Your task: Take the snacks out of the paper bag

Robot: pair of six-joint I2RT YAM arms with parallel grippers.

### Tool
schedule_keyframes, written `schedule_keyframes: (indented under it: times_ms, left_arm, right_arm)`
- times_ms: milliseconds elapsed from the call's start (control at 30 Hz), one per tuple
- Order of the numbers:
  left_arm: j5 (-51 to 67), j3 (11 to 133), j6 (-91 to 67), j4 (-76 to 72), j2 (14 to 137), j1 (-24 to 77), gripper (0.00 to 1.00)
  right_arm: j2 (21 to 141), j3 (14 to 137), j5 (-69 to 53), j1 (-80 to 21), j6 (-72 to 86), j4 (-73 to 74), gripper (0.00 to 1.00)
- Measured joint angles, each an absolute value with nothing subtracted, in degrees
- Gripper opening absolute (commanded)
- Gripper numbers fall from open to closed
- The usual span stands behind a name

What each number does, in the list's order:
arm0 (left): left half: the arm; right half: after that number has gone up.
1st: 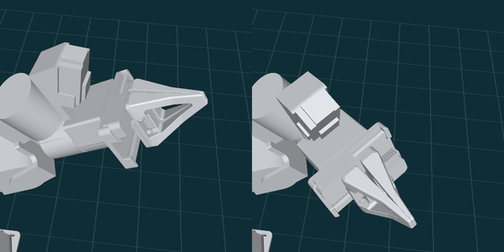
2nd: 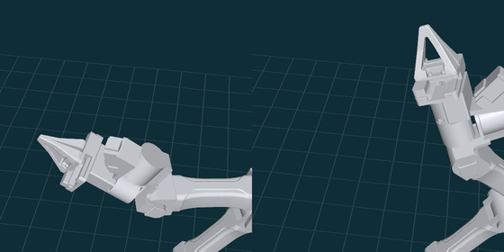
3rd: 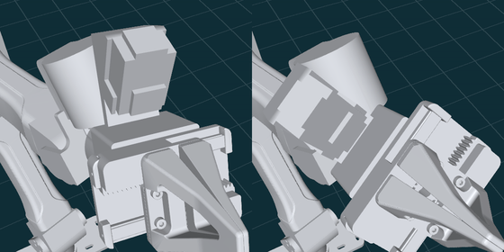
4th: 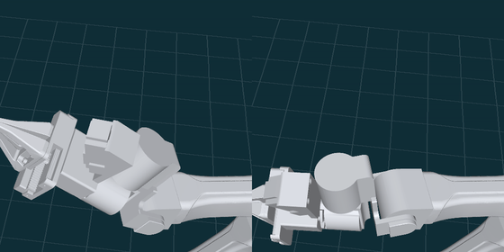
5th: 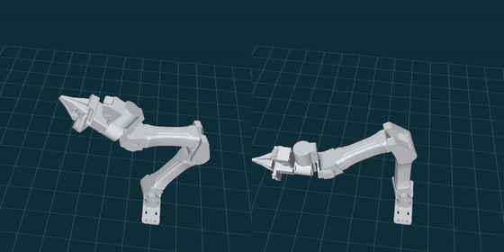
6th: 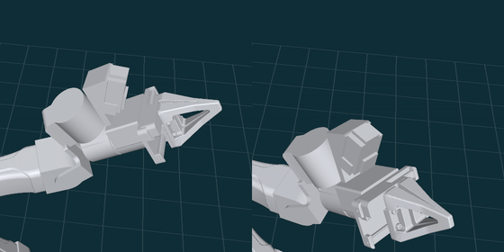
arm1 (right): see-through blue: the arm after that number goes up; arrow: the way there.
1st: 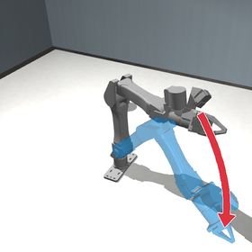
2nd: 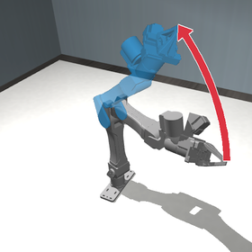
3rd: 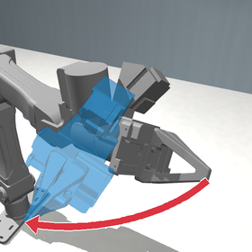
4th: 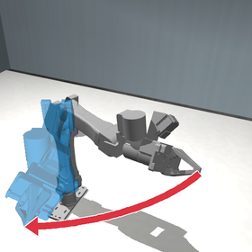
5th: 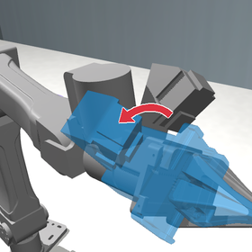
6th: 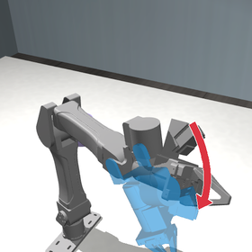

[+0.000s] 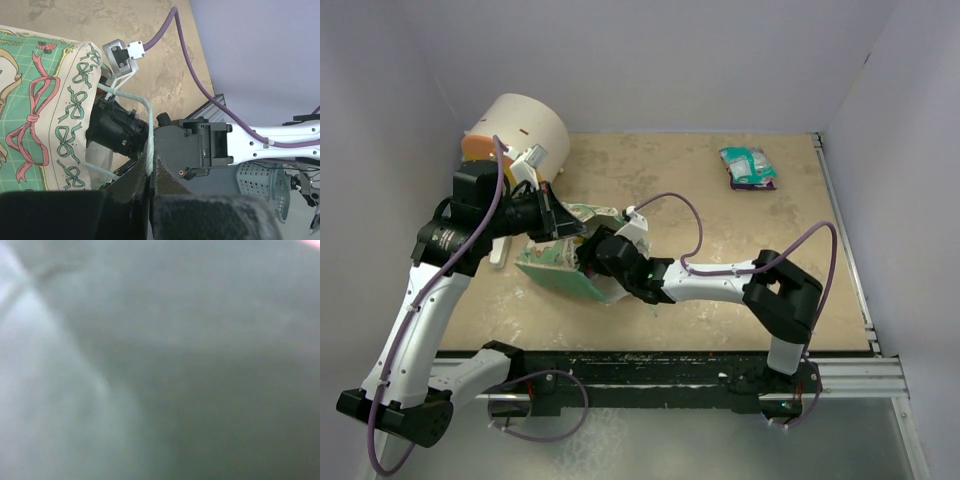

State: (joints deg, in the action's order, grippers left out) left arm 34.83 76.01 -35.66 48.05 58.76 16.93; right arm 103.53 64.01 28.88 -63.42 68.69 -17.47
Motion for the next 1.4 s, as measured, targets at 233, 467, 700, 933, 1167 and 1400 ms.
schedule_keyframes:
  times_ms: [233, 467, 700, 933, 1167, 1400]
  left_arm:
    - [34.76, 76.01, -35.31, 48.99, 58.76, 16.93, 0.0]
    - [33.1, 76.01, -35.09, 50.02, 58.3, 16.93, 0.0]
    - [30.0, 76.01, -34.76, 52.12, 56.64, 16.93, 0.0]
    - [27.35, 76.01, -34.72, 52.97, 55.75, 16.93, 0.0]
    - [25.1, 76.01, -34.7, 53.78, 55.22, 16.93, 0.0]
    - [24.23, 76.01, -34.83, 54.0, 55.05, 16.93, 0.0]
  right_arm:
    - [106.56, 67.53, 28.42, -63.37, 67.66, -17.65, 0.45]
    - [107.63, 69.56, 27.22, -63.37, 65.39, -19.64, 0.15]
    - [104.29, 68.82, 26.11, -63.35, 62.02, -19.46, 0.0]
    - [97.12, 66.87, 25.96, -63.24, 59.18, -17.37, 0.0]
    - [90.48, 62.06, 26.06, -62.61, 57.78, -13.37, 0.0]
    - [81.97, 58.5, 26.02, -62.59, 53.43, -8.49, 0.0]
